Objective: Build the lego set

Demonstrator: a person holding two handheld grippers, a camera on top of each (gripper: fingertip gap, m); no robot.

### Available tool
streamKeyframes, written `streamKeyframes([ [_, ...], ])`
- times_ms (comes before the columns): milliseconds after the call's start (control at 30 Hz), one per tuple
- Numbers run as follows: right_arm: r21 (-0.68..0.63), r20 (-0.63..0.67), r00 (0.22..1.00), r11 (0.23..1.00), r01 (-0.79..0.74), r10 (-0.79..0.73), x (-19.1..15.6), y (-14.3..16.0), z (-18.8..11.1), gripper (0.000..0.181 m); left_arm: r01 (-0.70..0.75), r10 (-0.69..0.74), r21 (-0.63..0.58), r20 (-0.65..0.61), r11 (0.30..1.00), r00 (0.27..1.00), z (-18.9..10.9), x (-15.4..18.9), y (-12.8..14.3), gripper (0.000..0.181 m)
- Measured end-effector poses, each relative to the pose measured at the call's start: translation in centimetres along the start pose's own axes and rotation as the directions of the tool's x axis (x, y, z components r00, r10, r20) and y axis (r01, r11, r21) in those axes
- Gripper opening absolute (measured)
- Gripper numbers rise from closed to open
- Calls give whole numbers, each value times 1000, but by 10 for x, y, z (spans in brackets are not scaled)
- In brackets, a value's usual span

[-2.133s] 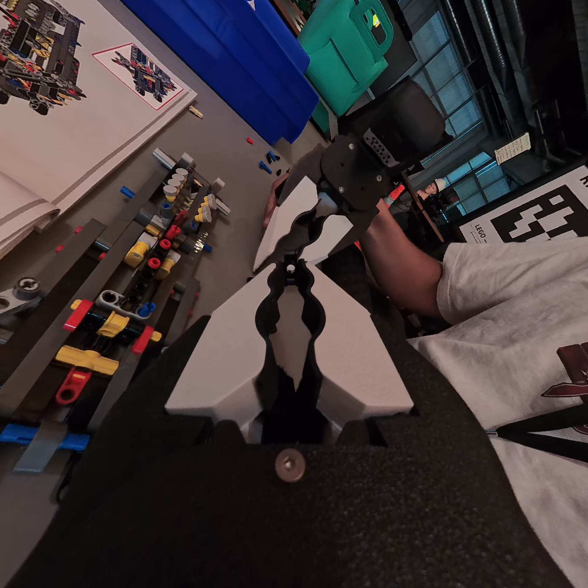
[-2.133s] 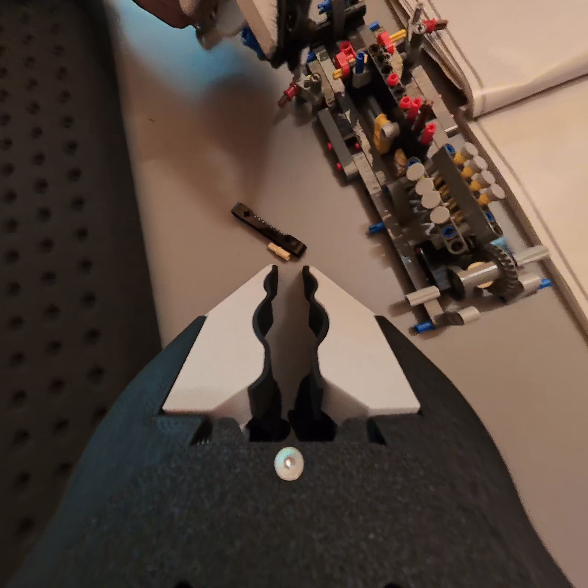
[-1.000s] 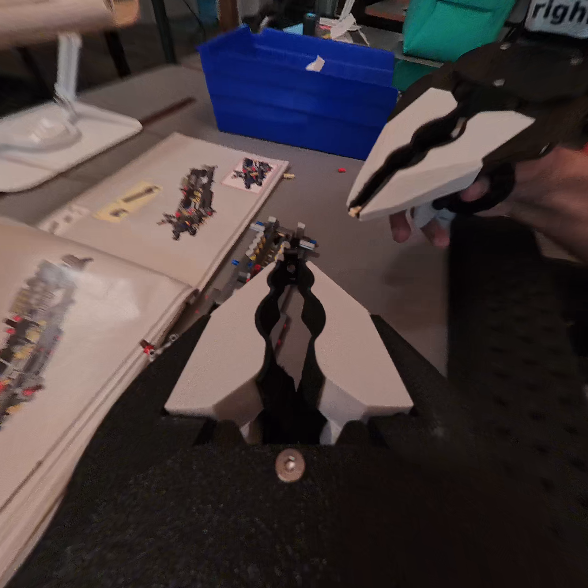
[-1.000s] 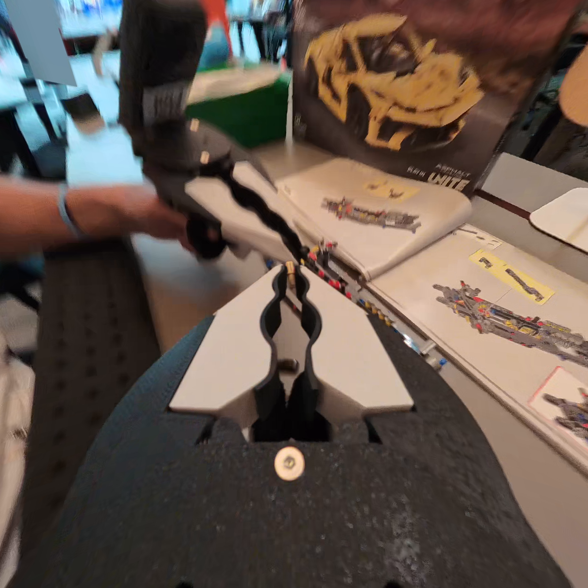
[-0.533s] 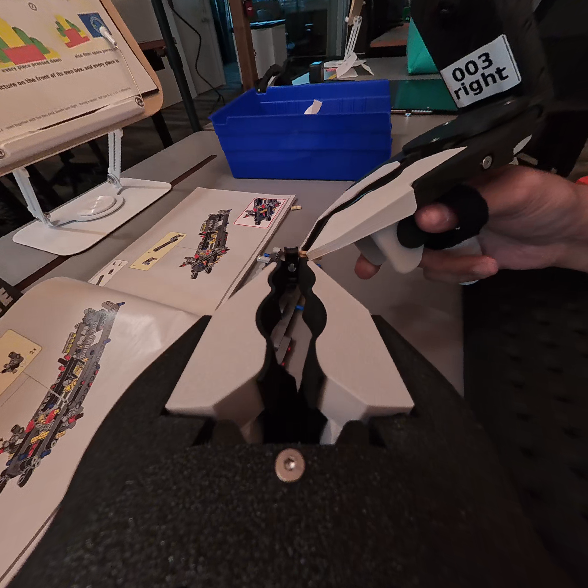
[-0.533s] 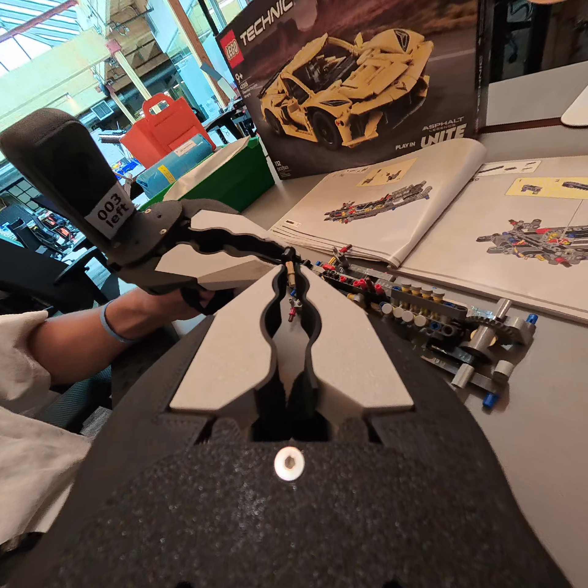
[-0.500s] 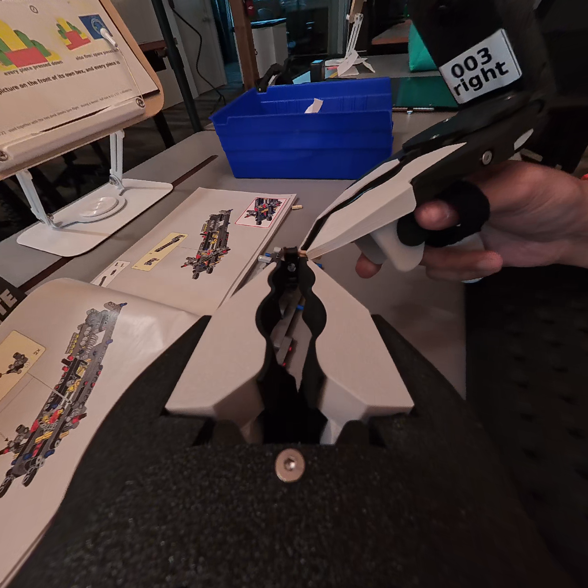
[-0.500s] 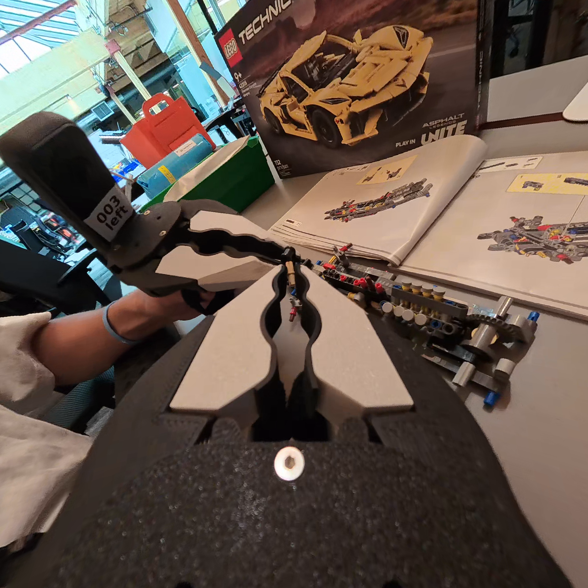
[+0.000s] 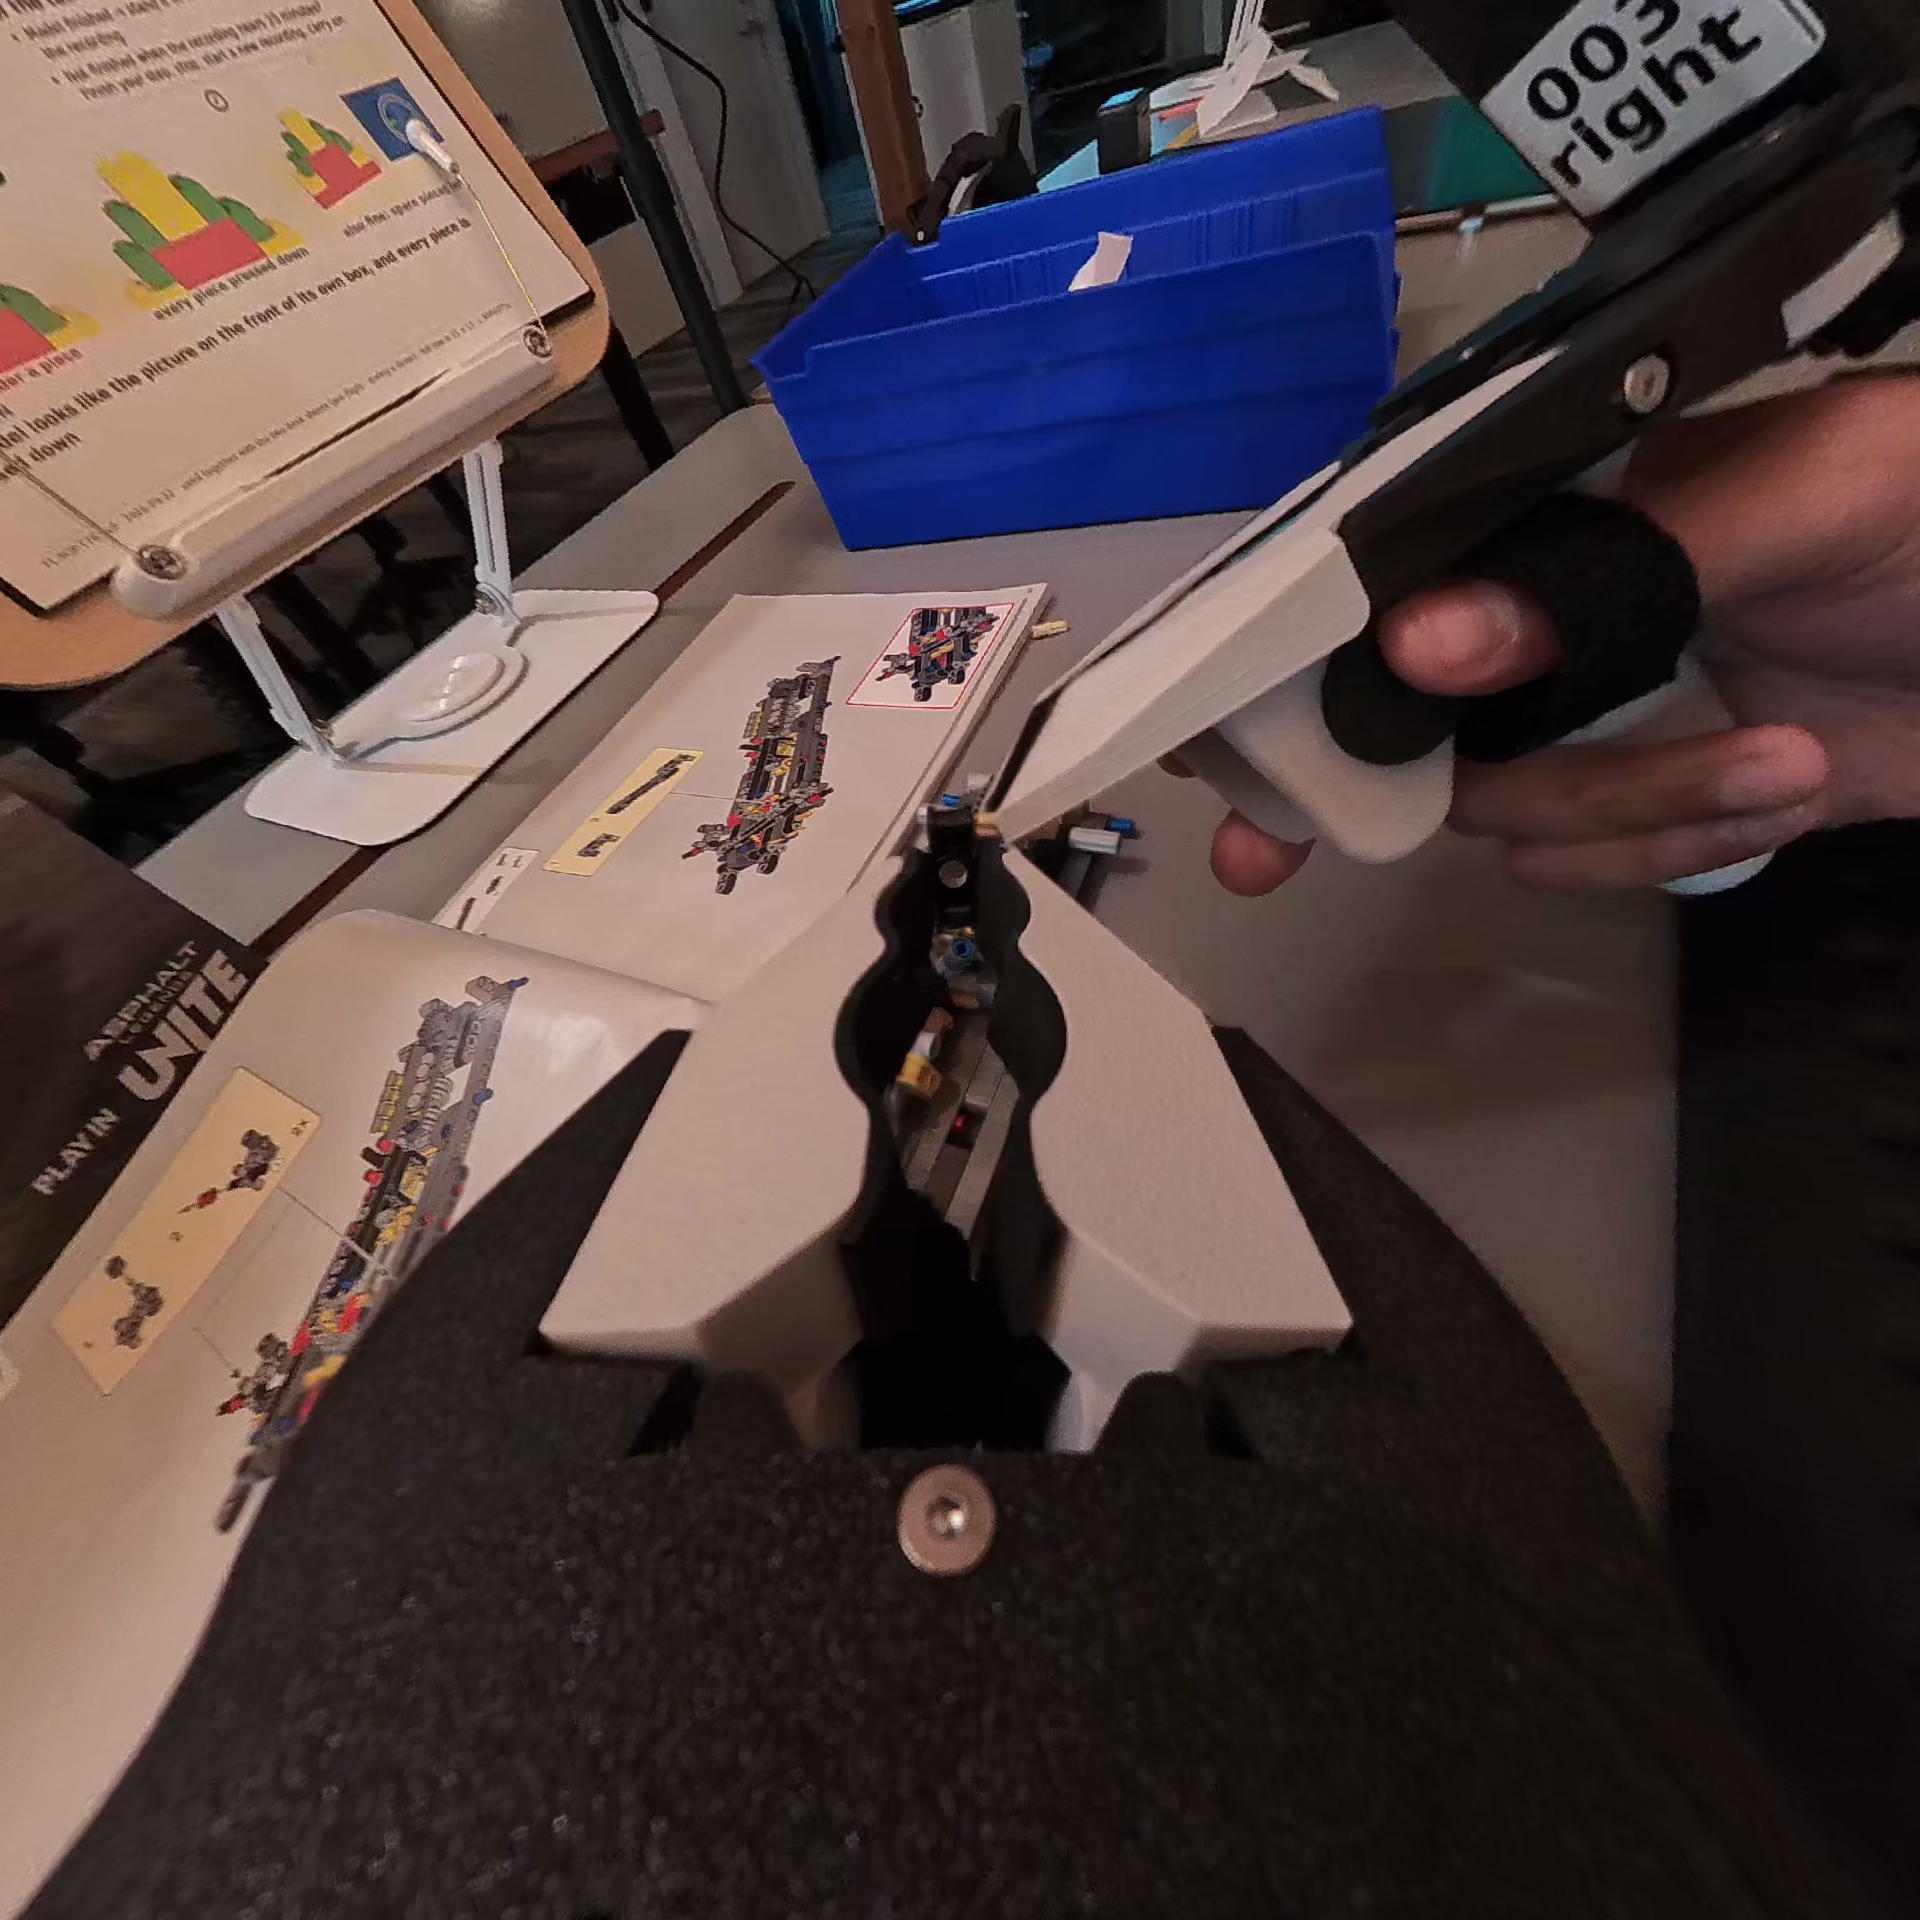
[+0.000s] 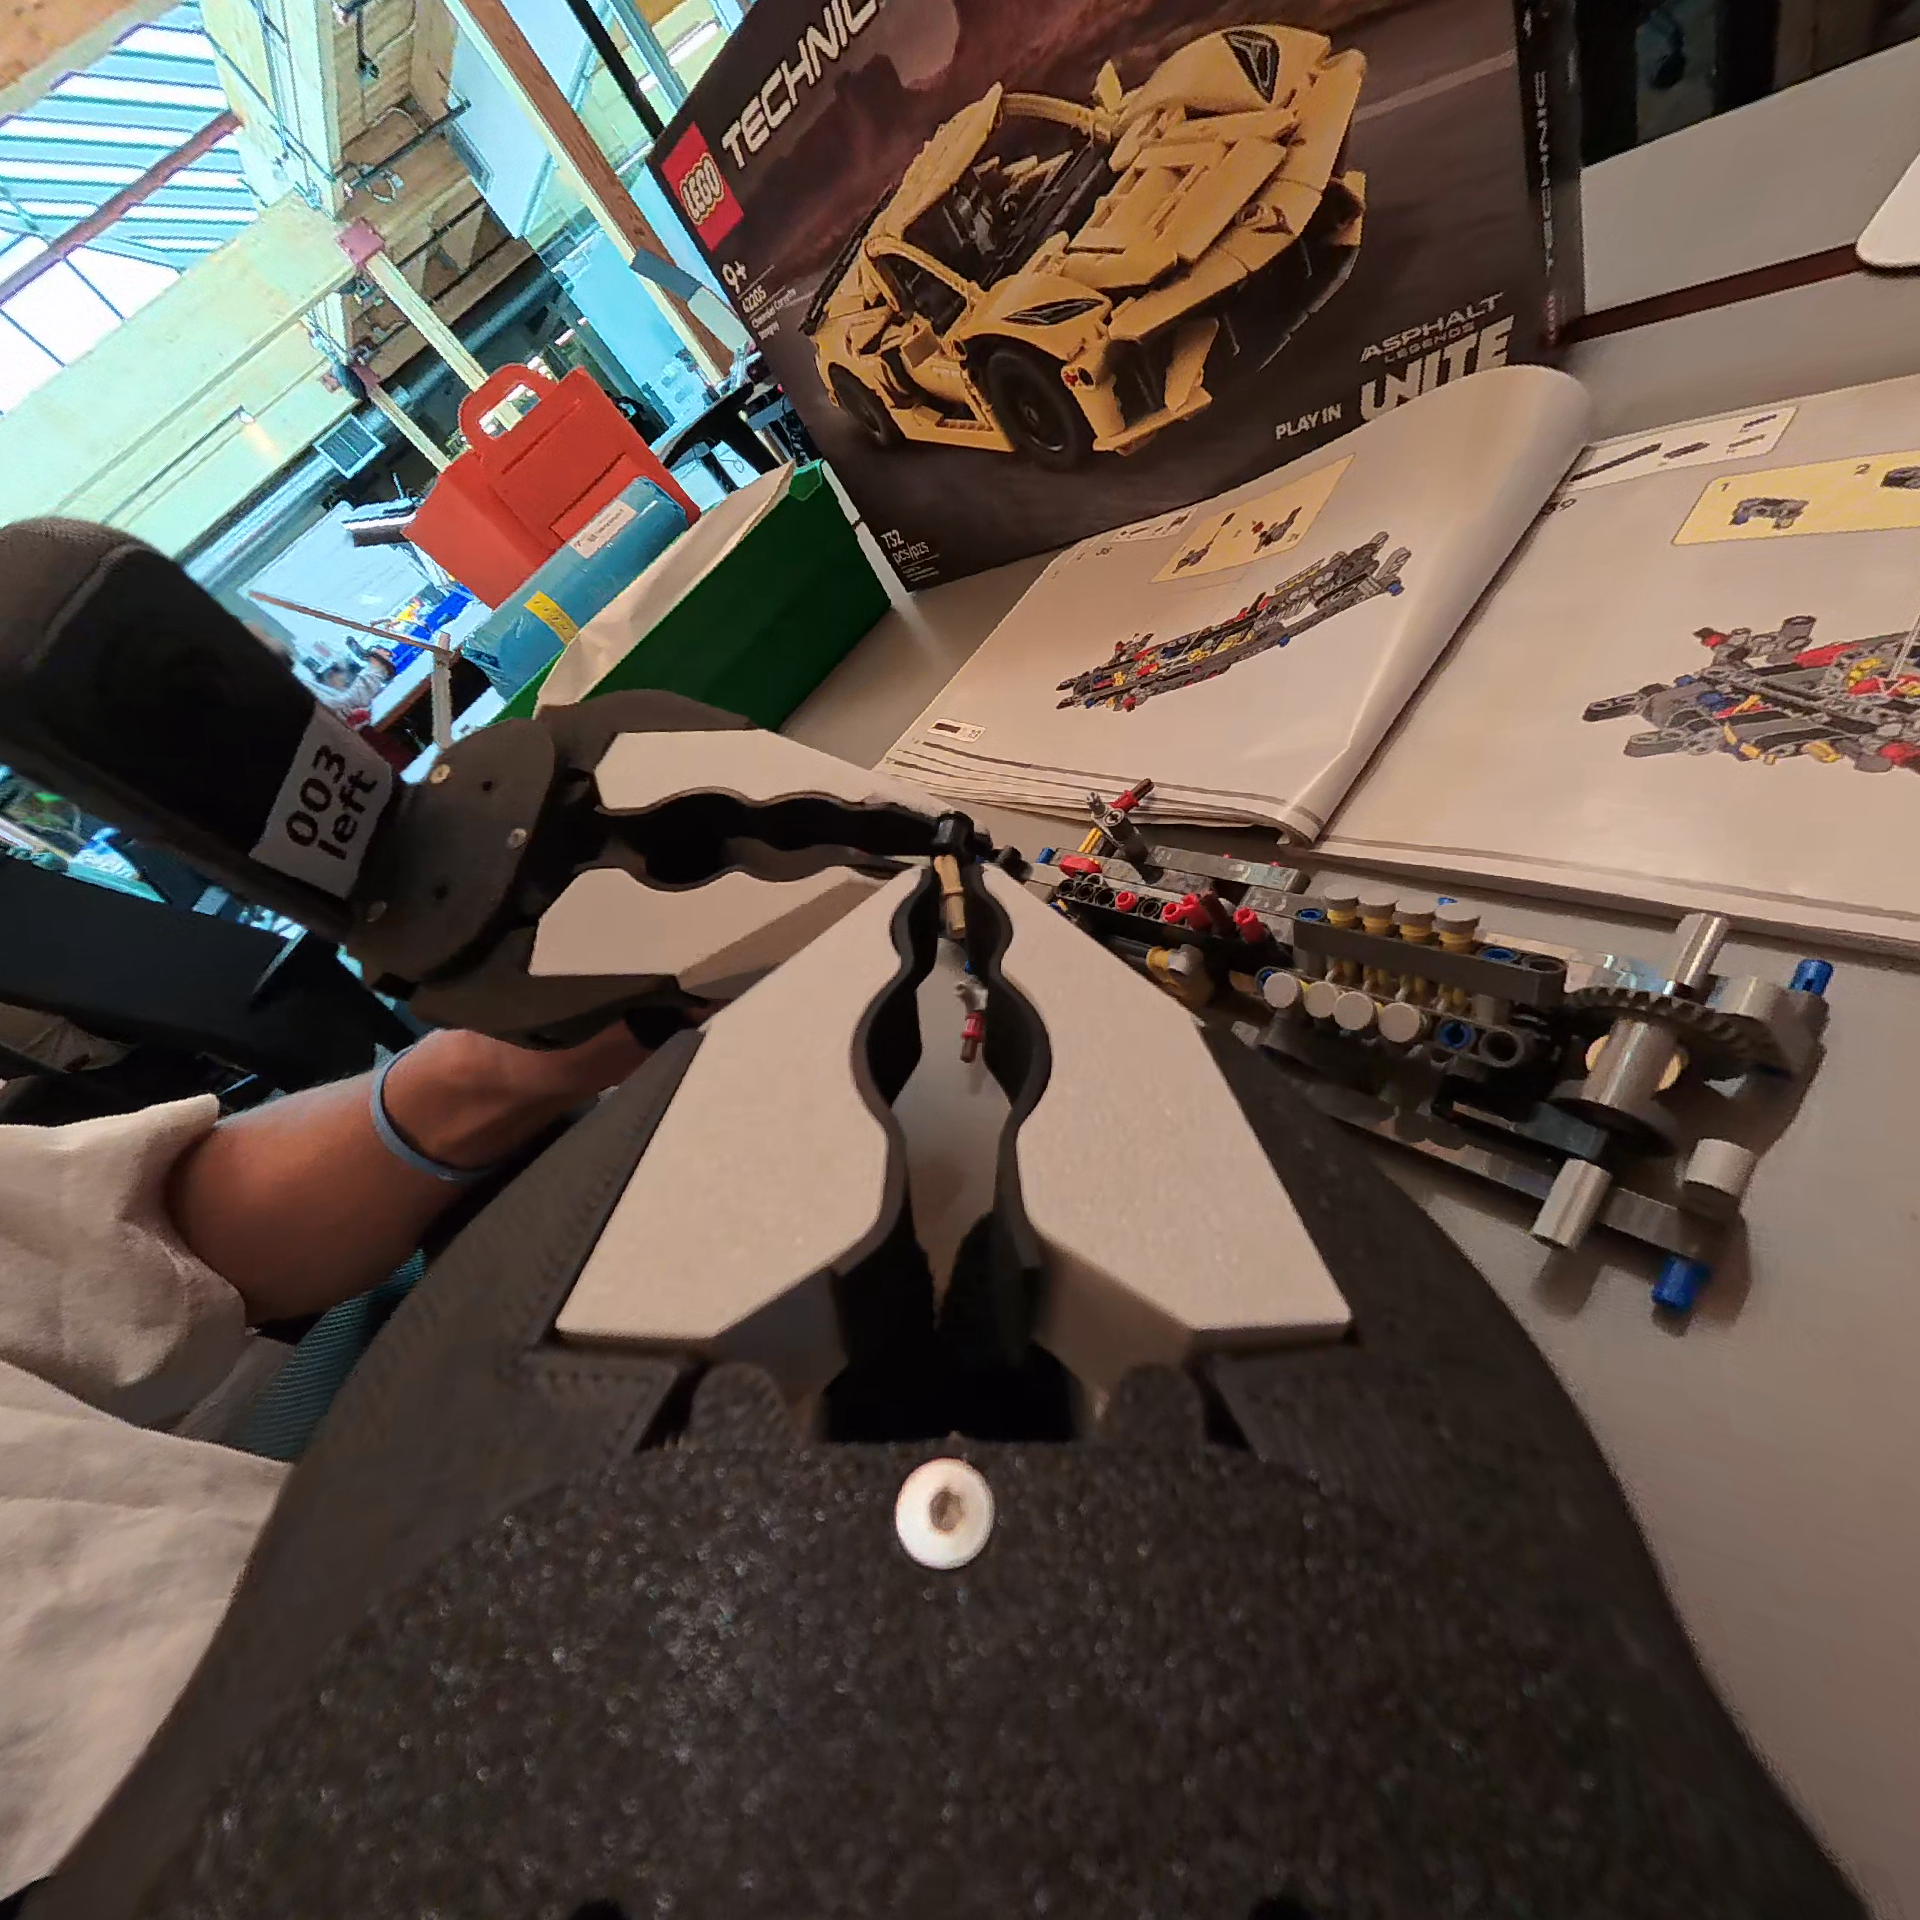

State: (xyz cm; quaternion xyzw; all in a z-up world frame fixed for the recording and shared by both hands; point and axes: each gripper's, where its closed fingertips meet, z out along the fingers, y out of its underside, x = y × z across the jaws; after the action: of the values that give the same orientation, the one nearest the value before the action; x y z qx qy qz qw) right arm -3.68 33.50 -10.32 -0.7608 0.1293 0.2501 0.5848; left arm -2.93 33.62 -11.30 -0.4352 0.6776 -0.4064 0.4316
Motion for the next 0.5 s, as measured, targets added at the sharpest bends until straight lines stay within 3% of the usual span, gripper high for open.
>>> streamKeyframes([
  [300, 13, 57, 993, 994, -105, 104, -2, -2, 0, 3, -283, 284, -25, 157, 959, 946, -3, -5, -4, 6],
  [500, 47, -38, 999, 998, -37, 39, 5, 1, 1, 3, -329, 341, -90, 203, 940, 918, 1, -6, 1, 6],
])
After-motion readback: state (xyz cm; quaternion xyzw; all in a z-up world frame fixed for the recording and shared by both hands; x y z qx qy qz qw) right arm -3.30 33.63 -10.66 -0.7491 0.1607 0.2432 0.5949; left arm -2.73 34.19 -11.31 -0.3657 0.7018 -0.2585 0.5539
